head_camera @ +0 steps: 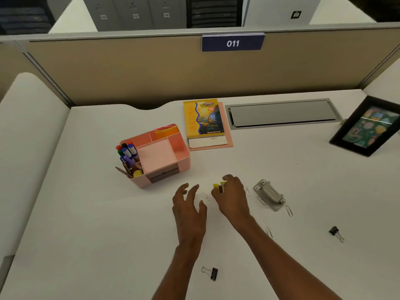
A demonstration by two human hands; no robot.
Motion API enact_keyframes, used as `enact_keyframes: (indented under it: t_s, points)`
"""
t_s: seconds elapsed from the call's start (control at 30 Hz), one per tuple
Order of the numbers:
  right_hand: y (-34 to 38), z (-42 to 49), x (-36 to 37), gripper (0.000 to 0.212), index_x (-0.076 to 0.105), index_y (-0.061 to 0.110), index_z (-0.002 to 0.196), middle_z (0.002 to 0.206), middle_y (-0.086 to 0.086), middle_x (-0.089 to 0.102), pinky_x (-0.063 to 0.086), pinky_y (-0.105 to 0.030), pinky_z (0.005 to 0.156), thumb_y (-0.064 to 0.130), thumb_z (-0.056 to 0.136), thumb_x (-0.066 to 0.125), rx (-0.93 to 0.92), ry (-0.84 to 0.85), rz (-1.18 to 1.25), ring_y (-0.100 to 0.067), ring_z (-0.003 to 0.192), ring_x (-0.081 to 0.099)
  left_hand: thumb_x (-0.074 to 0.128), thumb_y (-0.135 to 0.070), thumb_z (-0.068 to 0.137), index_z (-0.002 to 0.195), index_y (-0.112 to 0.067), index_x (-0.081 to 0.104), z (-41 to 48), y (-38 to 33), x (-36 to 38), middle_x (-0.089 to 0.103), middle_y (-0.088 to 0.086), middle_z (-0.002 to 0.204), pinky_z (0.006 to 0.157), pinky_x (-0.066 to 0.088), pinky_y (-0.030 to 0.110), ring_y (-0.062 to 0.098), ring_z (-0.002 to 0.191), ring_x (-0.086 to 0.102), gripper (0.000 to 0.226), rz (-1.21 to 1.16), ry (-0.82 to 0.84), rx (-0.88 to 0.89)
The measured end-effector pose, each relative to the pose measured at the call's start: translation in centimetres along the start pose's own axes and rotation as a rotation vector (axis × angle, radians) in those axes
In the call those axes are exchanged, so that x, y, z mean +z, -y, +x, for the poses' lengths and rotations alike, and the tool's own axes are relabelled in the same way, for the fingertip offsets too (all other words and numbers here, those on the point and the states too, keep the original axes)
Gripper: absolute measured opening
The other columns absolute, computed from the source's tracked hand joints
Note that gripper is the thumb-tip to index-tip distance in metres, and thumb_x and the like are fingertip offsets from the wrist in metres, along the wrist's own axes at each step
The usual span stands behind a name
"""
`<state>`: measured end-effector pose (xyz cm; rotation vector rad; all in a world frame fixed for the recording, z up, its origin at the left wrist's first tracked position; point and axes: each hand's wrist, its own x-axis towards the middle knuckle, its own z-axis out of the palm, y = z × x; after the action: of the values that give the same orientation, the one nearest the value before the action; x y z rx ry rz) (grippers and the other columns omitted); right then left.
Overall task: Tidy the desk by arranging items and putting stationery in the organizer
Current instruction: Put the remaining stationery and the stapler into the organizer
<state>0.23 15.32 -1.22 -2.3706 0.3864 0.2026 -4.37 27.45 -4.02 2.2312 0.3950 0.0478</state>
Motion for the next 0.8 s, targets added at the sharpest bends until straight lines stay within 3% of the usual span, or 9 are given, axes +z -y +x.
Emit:
enact_keyframes:
  t_s: [0.1, 0.27, 0.4, 0.5, 0.63, 0.8]
  points:
    - [0.4, -0.5, -1.5, 0.04, 0.057, 0.011, 0.123, 0.116, -0.007, 0.057, 0.037, -0.018, 0.076, 0.029, 0.09, 0.07, -0.045, -0.022, 0.022, -0.014, 0.092, 0.055, 0.068, -0.024, 0.09, 0.135, -0.036, 0.054, 0.1, 0.0, -0.2, 0.034, -0.008, 0.151, 0.111, 0.025, 0.027, 0.011, 0.138, 0.034, 0.049, 0.001, 0.002, -0.016]
    - [4.0, 0.3, -3.9, 0.032, 0.06, 0.017, 0.108, 0.102, -0.002, 0.063, 0.041, -0.01, 0.067, 0.022, 0.082, 0.078, -0.106, -0.052, 0.196, -0.013, 0.082, 0.061, 0.068, -0.023, 0.091, 0.134, -0.036, 0.054, 0.1, 0.2, -0.6, 0.034, -0.01, 0.151, 0.11, 0.031, 0.028, 0.009, 0.136, 0.034, 0.048, -0.011, -0.024, -0.016]
    - [9.6, 1.7, -4.8, 0.036, 0.062, 0.018, 0.113, 0.102, 0.003, 0.067, 0.056, -0.021, 0.075, 0.021, 0.083, 0.079, -0.217, -0.024, 0.377, -0.012, 0.087, 0.066, 0.067, -0.022, 0.091, 0.135, -0.037, 0.054, 0.0, 0.1, -1.1, 0.032, -0.012, 0.152, 0.106, 0.026, 0.02, 0.007, 0.137, 0.033, 0.048, -0.026, -0.016, -0.041]
    - [14.1, 3.4, -4.5, 0.042, 0.061, 0.016, 0.125, 0.108, 0.004, 0.066, 0.053, -0.014, 0.076, 0.02, 0.086, 0.077, -0.33, 0.07, 0.379, -0.009, 0.093, 0.065, 0.069, -0.024, 0.09, 0.134, -0.038, 0.054, 0.2, 0.1, -1.4, 0.032, -0.012, 0.153, 0.107, 0.025, 0.021, 0.008, 0.138, 0.032, 0.048, -0.033, -0.006, -0.066]
    - [19.8, 6.2, -3.9, 0.038, 0.066, 0.012, 0.118, 0.106, 0.001, 0.069, 0.059, -0.023, 0.08, 0.012, 0.081, 0.078, -0.5, 0.208, 0.273, -0.01, 0.093, 0.067, 0.071, -0.023, 0.088, 0.132, -0.04, 0.054, 0.8, 0.2, -1.9, 0.033, -0.013, 0.152, 0.111, 0.032, 0.027, 0.007, 0.138, 0.033, 0.05, -0.048, -0.035, -0.06]
    - [24.3, 9.3, -1.6, 0.041, 0.064, 0.012, 0.111, 0.106, -0.004, 0.066, 0.061, -0.033, 0.077, 0.007, 0.073, 0.08, -0.634, 0.313, 0.097, -0.017, 0.091, 0.068, 0.07, -0.026, 0.089, 0.134, -0.045, 0.05, 1.5, 0.0, -2.4, 0.031, -0.018, 0.152, 0.106, 0.024, 0.014, -0.007, 0.132, 0.026, 0.052, -0.053, -0.076, -0.043]
